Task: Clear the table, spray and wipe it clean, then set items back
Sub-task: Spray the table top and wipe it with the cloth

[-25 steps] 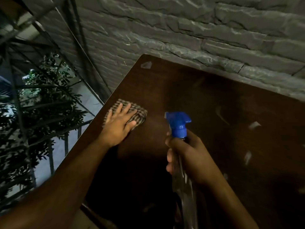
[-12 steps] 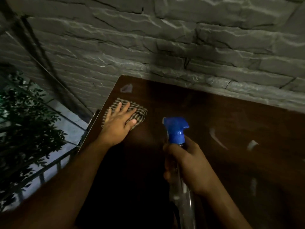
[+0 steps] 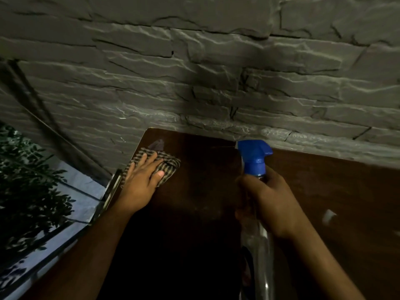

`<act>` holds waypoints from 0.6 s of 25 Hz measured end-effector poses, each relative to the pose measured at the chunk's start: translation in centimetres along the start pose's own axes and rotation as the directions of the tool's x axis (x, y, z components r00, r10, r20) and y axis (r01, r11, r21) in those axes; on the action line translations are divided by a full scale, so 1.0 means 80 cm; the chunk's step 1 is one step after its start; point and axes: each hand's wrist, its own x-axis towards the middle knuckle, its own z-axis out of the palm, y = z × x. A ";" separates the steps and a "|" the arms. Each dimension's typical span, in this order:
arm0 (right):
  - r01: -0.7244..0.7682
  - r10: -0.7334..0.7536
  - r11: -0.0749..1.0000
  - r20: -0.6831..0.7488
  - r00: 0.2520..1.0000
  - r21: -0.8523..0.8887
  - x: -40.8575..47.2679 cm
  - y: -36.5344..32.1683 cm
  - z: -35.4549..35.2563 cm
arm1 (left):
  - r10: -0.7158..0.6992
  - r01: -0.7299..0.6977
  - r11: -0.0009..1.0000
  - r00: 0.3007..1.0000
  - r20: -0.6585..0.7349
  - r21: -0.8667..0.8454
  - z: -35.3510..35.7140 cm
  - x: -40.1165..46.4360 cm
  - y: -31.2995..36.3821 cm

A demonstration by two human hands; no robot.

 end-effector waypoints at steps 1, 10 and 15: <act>-0.004 0.004 1.000 -0.032 0.999 0.005 0.000 0.002 -0.005 | -0.014 0.014 1.000 1.000 -0.007 -0.003 0.001 0.009 0.000; -0.149 0.148 0.988 -0.012 0.989 -0.036 -0.024 0.027 -0.004 | -0.085 0.087 0.994 0.996 -0.036 0.064 0.037 0.070 0.083; -0.193 0.192 0.978 0.019 0.981 0.076 -0.033 0.029 -0.013 | 0.211 -0.214 0.974 0.977 0.043 0.072 0.065 -0.011 0.119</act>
